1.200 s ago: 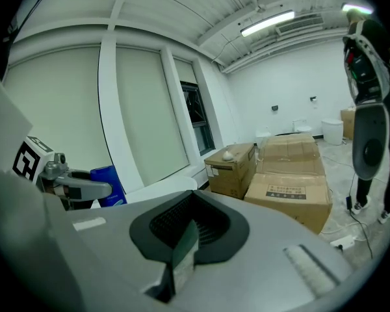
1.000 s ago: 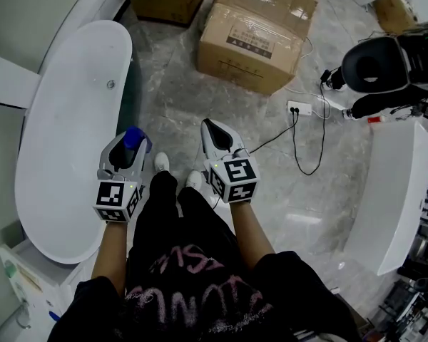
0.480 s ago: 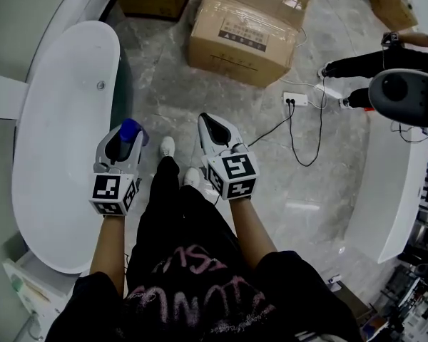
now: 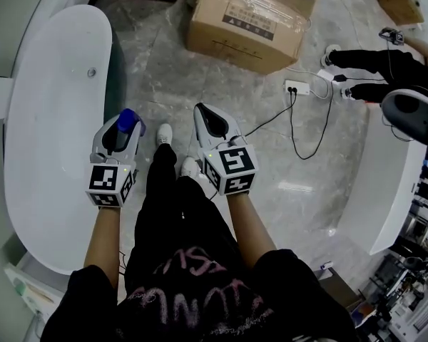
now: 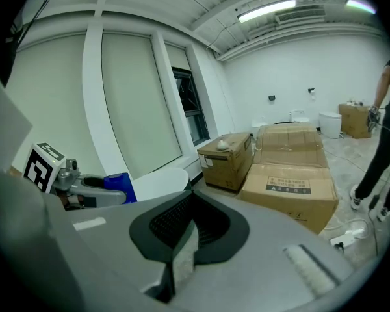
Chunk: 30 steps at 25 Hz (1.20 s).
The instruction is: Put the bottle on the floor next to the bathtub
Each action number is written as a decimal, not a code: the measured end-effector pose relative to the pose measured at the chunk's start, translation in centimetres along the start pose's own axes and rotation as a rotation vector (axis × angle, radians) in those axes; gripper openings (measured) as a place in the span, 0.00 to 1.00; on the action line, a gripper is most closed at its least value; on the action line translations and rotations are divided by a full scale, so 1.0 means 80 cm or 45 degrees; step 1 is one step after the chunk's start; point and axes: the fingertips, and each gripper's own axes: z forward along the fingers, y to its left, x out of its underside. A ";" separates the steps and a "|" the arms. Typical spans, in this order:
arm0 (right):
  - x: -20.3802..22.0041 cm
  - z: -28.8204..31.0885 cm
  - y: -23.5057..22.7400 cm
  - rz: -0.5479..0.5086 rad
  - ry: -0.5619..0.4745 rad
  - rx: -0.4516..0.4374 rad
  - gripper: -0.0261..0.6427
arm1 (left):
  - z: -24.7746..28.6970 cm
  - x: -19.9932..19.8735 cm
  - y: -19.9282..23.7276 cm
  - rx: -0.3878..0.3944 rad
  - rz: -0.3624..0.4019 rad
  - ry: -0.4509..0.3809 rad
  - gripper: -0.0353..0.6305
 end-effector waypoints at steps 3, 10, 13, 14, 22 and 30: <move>0.010 0.021 0.000 0.006 0.021 0.005 0.06 | 0.020 0.014 0.013 0.029 0.021 0.034 0.28; 0.043 0.058 -0.012 0.050 0.087 0.023 0.06 | 0.064 0.044 0.041 0.040 -0.005 0.086 0.28; 0.058 0.074 -0.016 0.082 0.106 0.030 0.06 | 0.078 0.060 0.050 0.049 -0.007 0.119 0.28; 0.062 0.080 -0.017 0.085 0.112 0.031 0.06 | 0.084 0.065 0.052 0.051 -0.007 0.129 0.28; 0.089 0.132 -0.021 0.112 0.143 0.027 0.06 | 0.130 0.100 0.073 0.068 -0.010 0.176 0.28; 0.142 0.183 -0.024 0.151 0.217 0.010 0.06 | 0.182 0.158 0.098 0.071 -0.022 0.236 0.28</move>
